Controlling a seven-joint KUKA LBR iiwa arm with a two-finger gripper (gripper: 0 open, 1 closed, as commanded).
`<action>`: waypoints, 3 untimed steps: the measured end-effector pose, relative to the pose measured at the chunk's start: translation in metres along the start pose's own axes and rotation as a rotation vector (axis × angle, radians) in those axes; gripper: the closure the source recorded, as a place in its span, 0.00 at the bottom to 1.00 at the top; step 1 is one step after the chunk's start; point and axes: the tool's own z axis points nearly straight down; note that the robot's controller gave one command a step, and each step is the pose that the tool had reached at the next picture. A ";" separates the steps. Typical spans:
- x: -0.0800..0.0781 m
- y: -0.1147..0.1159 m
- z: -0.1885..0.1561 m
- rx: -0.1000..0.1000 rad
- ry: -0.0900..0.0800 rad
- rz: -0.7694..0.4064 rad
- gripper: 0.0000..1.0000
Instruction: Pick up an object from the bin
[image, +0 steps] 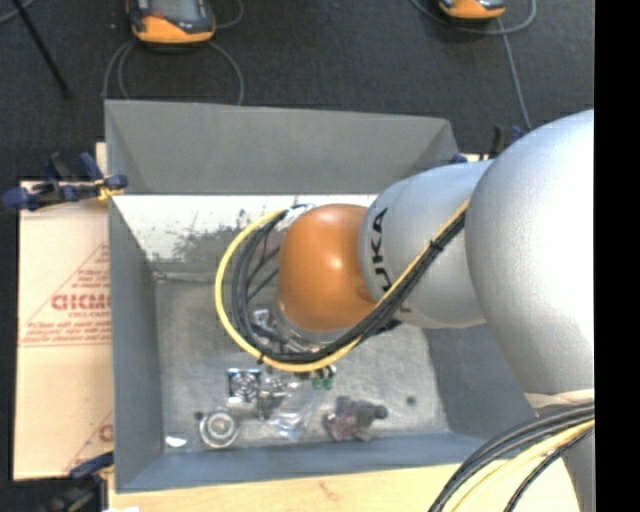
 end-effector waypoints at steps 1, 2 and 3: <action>0.001 -0.001 0.000 0.001 0.002 0.002 1.00; 0.001 0.000 0.000 0.001 0.002 0.003 0.00; 0.001 -0.001 0.000 0.001 0.002 0.004 1.00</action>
Offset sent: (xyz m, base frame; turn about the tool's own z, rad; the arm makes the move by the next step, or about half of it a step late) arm 0.0000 0.0000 0.0000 0.0000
